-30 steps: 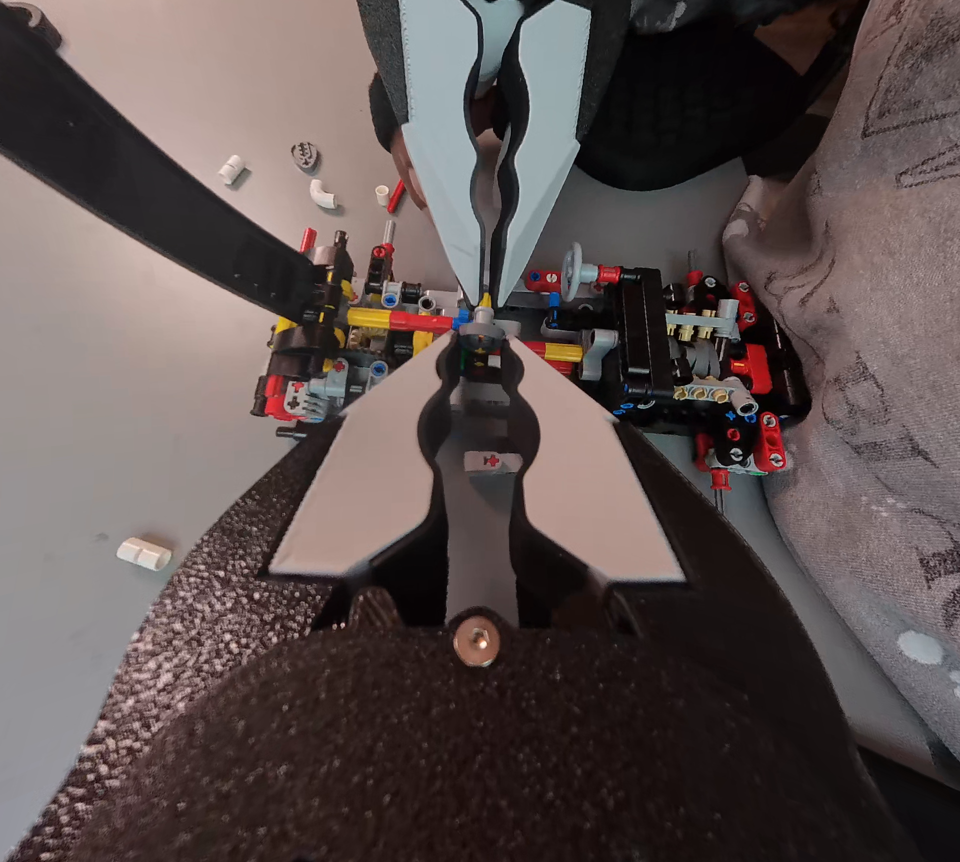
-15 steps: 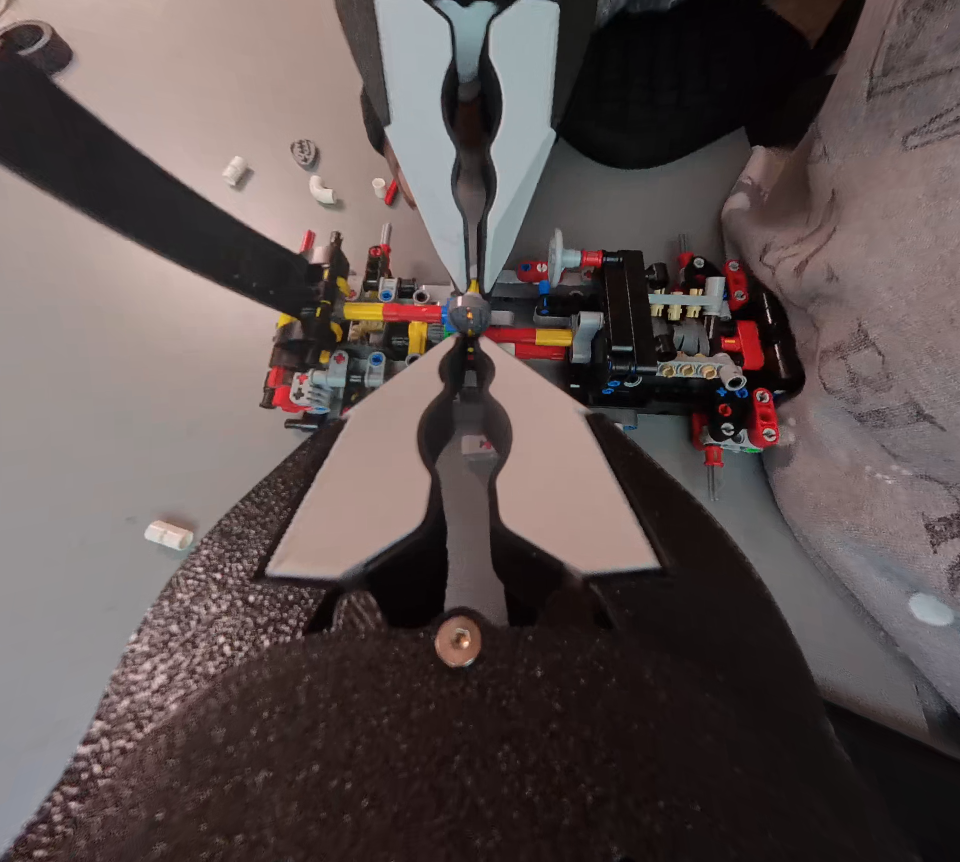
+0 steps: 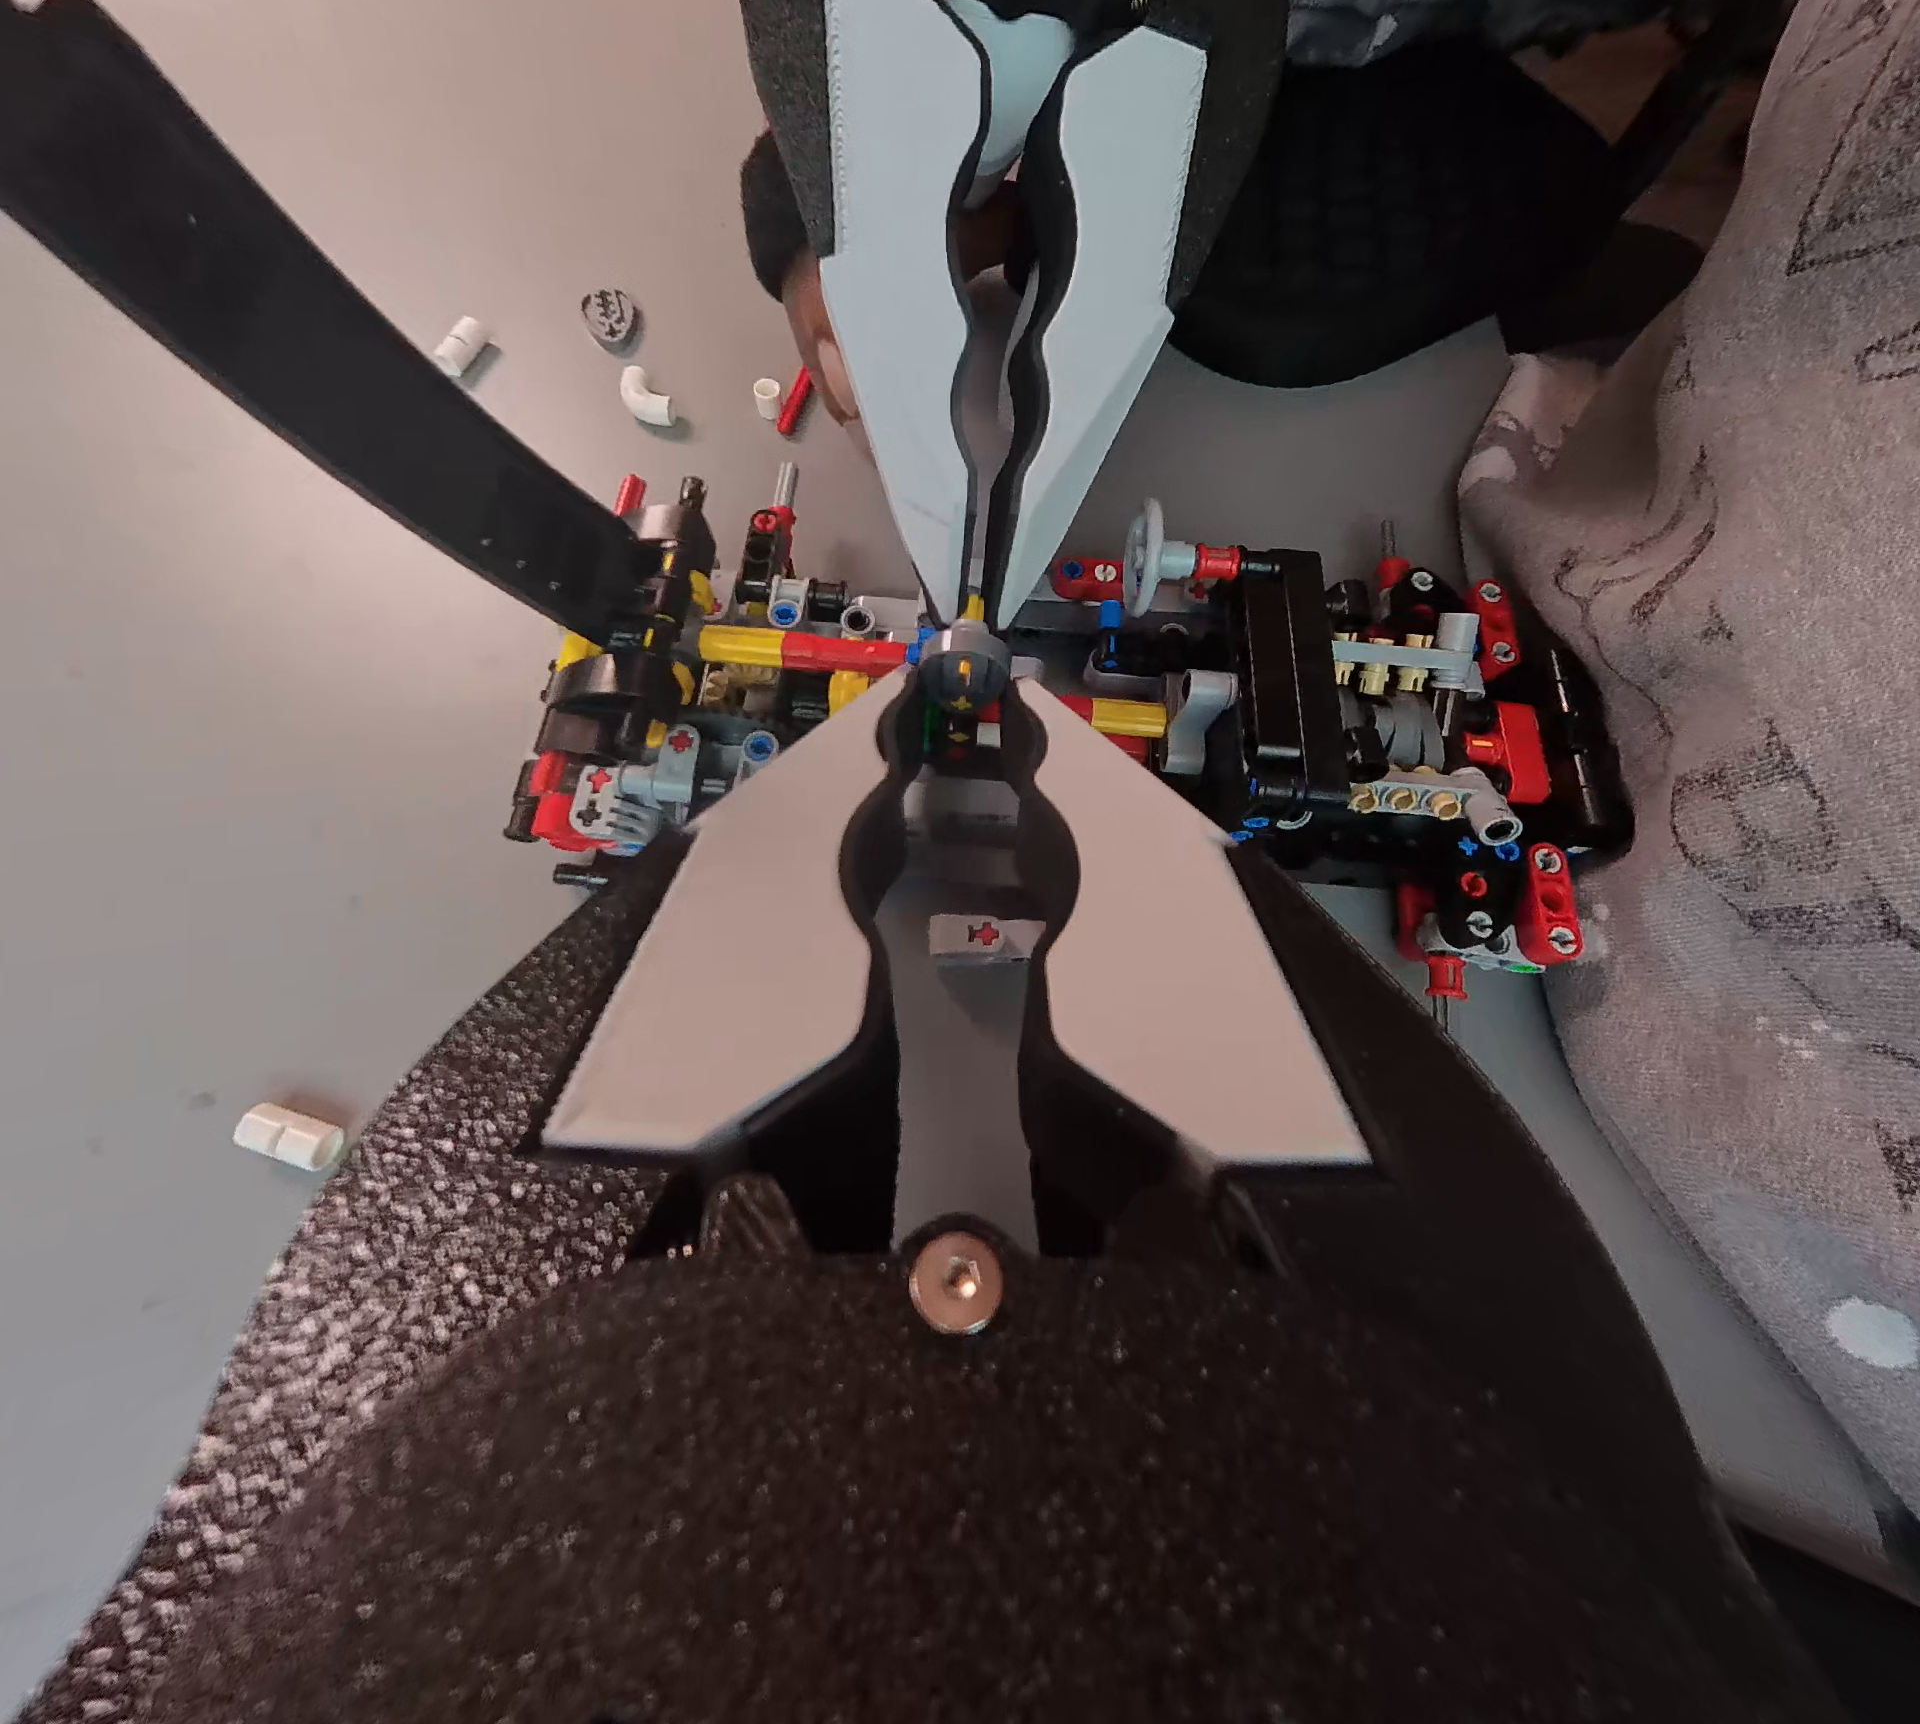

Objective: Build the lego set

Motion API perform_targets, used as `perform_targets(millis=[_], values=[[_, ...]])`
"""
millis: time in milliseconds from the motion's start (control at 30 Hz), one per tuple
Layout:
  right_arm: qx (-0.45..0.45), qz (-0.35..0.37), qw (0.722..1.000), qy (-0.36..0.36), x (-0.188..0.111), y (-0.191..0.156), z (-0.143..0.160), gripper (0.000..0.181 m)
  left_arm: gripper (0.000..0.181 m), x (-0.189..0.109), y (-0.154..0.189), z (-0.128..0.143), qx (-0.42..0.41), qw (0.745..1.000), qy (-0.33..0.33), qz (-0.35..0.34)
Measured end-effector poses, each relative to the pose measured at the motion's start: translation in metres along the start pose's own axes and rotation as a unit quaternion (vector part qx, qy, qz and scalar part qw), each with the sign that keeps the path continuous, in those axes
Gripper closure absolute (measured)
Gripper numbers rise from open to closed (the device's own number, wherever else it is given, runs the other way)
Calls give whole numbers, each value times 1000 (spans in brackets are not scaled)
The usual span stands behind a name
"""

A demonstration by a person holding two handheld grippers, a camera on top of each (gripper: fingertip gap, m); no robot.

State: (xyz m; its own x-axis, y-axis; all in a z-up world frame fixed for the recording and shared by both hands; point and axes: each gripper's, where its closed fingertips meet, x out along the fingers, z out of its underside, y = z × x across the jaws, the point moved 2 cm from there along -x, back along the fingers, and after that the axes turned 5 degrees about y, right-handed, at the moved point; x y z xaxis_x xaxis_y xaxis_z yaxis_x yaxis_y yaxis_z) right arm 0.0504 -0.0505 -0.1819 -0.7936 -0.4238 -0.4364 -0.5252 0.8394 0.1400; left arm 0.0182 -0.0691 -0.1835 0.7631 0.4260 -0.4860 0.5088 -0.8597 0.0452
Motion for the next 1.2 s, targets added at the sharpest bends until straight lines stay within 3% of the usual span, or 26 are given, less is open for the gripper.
perform_targets(millis=[33,167,200,233,300,400,467,533,600,633,1200], values=[[6,1,1000,5,-1,0,0,179,169,-1,0,1,-6,1000,4,0],[28,-7,999,23,0,-3,0,179,170,-3,4,4,-28,999,22,-1],[30,-12,999,21,-2,-3,2,179,181,-5,-2,8,-25,999,11,-24],[37,-6,999,19,-6,1,5,179,181,-13,-5,11,-10,999,17,-29],[54,2,998,29,-12,3,8,179,181,-26,-4,11,-65,997,32,-22],[39,-4,999,29,-5,-1,4,178,180,-21,5,10,-24,999,14,-19],[31,-5,999,26,-4,0,3,179,150,-18,-1,7,-43,999,22,-19],[30,-5,999,26,-2,0,2,178,143,-9,5,0,-31,999,31,1],[31,-6,999,27,-1,-1,2,179,148,5,8,-2,-6,1000,20,12],[31,-8,999,29,-2,-1,2,179,165,7,3,-3,5,1000,20,0],[58,-18,997,54,1,-7,-6,179,167,-6,9,2,-2,1000,20,-13]])
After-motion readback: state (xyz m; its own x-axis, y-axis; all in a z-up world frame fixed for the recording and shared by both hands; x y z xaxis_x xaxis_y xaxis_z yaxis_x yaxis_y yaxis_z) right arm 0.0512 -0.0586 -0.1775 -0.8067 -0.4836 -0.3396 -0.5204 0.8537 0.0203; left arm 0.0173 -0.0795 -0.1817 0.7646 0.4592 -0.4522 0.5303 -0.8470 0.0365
